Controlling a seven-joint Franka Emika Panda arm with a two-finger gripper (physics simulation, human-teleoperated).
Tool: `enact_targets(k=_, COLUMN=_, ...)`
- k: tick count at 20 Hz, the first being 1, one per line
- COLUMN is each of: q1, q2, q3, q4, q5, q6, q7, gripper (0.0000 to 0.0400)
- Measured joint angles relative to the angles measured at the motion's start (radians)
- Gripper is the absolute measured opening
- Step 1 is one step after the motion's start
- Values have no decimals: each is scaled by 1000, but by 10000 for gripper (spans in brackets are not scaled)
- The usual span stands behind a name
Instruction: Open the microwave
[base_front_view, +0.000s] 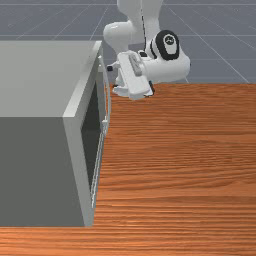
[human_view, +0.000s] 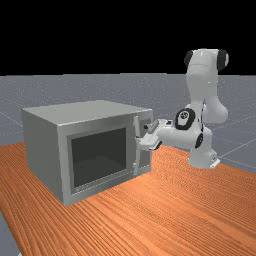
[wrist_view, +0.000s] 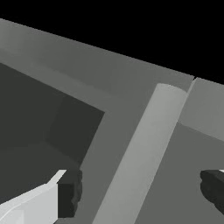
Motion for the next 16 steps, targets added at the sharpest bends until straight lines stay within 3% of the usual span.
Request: enact_targets(k=16, q1=-19, q2=-2, q3=-31, q4=12, q5=3, q6=43, q7=0, gripper=400)
